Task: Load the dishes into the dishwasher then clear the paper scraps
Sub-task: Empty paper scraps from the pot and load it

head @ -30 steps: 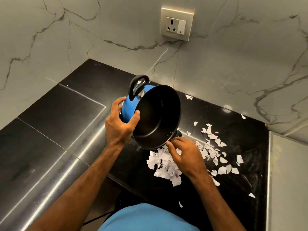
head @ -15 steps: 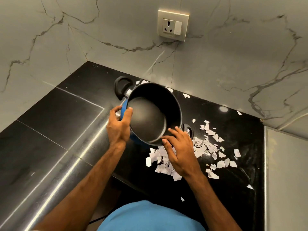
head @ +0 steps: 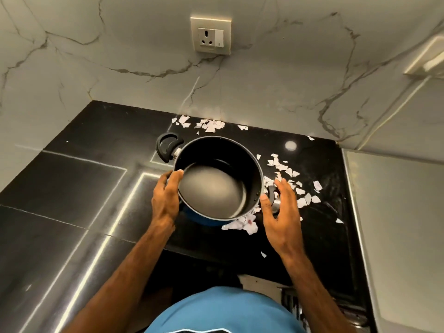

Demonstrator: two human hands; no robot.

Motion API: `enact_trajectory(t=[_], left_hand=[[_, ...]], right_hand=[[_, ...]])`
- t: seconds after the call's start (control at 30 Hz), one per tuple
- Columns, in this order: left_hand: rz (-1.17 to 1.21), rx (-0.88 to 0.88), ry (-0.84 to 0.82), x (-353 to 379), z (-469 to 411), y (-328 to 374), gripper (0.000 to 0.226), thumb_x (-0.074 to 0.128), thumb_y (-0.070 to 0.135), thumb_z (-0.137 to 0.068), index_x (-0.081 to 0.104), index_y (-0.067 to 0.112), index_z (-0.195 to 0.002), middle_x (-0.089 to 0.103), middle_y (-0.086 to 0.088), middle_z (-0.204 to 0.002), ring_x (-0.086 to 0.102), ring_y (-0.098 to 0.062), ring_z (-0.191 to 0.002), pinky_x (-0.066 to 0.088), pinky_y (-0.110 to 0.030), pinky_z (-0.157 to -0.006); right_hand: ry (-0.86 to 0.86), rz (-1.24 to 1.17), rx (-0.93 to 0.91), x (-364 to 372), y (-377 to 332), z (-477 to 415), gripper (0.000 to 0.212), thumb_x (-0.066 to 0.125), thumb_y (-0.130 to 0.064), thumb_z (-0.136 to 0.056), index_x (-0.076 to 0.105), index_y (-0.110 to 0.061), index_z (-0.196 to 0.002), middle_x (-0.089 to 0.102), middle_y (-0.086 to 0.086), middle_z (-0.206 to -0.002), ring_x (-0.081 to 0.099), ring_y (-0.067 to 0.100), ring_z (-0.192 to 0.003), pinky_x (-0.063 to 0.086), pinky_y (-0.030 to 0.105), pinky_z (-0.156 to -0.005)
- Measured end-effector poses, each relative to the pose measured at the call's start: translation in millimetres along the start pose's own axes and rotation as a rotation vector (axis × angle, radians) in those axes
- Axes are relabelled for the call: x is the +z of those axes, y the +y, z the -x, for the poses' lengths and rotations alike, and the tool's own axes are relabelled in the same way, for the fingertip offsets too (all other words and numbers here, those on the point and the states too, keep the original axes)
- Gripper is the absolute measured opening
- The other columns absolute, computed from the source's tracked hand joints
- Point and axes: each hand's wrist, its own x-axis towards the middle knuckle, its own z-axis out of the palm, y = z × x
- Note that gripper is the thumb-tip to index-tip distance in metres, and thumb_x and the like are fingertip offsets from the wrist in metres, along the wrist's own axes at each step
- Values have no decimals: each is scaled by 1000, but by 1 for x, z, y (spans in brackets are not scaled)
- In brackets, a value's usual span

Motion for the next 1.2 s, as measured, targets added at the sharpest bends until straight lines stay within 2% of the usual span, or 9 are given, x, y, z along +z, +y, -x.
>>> enact_trajectory(t=[0.13, 0.17, 0.3, 0.47, 0.63, 0.73, 0.8, 0.97, 1.2], left_hand=[[-26, 33, -114, -9, 16, -2, 38, 60, 68, -77, 71, 36, -95, 72, -1, -92, 66, -23, -87, 52, -43, -71], [-30, 37, -134, -11, 22, -2, 40, 61, 69, -76, 71, 36, -95, 73, -2, -93, 67, -26, -90, 54, -47, -73], [-43, 20, -205, -20, 46, -8, 49, 62, 71, -73, 70, 34, -104, 74, -4, -104, 70, -32, -102, 58, -56, -85], [-48, -46, -310, -28, 84, -28, 47, 62, 65, -79, 67, 33, -113, 74, -4, -110, 70, -27, -100, 58, -44, -70], [-76, -84, -414, -36, 127, -55, 39, 61, 59, -86, 69, 30, -112, 76, -4, -106, 72, -28, -95, 59, -40, -67], [-115, -125, -485, -37, 148, -74, 47, 61, 60, -87, 69, 22, -112, 69, 2, -82, 63, -18, -71, 50, -30, -57], [-139, -137, -526, -35, 163, -85, 42, 60, 59, -88, 68, 23, -107, 62, 5, -78, 56, -13, -66, 45, -26, -51], [-188, -196, -639, -21, 203, -100, 44, 59, 59, -87, 69, 27, -116, 75, -2, -107, 71, -26, -97, 57, -42, -76], [-261, -261, -768, 13, 260, -122, 49, 63, 63, -79, 70, 31, -116, 77, 2, -108, 71, -22, -102, 57, -39, -78]], right_hand=[[55, -65, 79, -15, -13, 35, 59, 58, -45, -104, 40, -28, -157, 43, -12, -157, 39, -7, -138, 34, -1, -102], [76, -84, 99, -17, -14, 45, 59, 59, -44, -103, 40, -29, -157, 44, -12, -157, 40, -6, -138, 34, 0, -102], [155, -172, 194, -27, -15, 87, 61, 64, -41, -102, 39, -31, -157, 51, -11, -153, 51, 4, -136, 45, 30, -115], [272, -346, 433, -40, -21, 151, 65, 67, -48, -98, 40, -34, -156, 58, -14, -137, 58, 2, -121, 45, 25, -103], [293, -790, 680, -49, -16, 220, 51, 76, -47, -91, 61, -25, -135, 75, -1, -123, 73, 20, -112, 58, 50, -101], [312, -919, 723, -60, -15, 259, 30, 74, -36, -95, 66, -24, -121, 80, 0, -109, 77, 21, -104, 59, 51, -97], [336, -932, 746, -68, -13, 284, 35, 75, -39, -94, 67, -21, -124, 80, 2, -110, 77, 20, -104, 59, 53, -97], [400, -943, 824, -84, -9, 333, 66, 86, -55, -76, 69, -21, -129, 77, 4, -119, 72, 24, -115, 60, 54, -95], [515, -1052, 898, -117, -8, 378, 27, 74, -39, -93, 75, -21, -113, 81, -4, -99, 73, 26, -109, 60, 52, -95]])
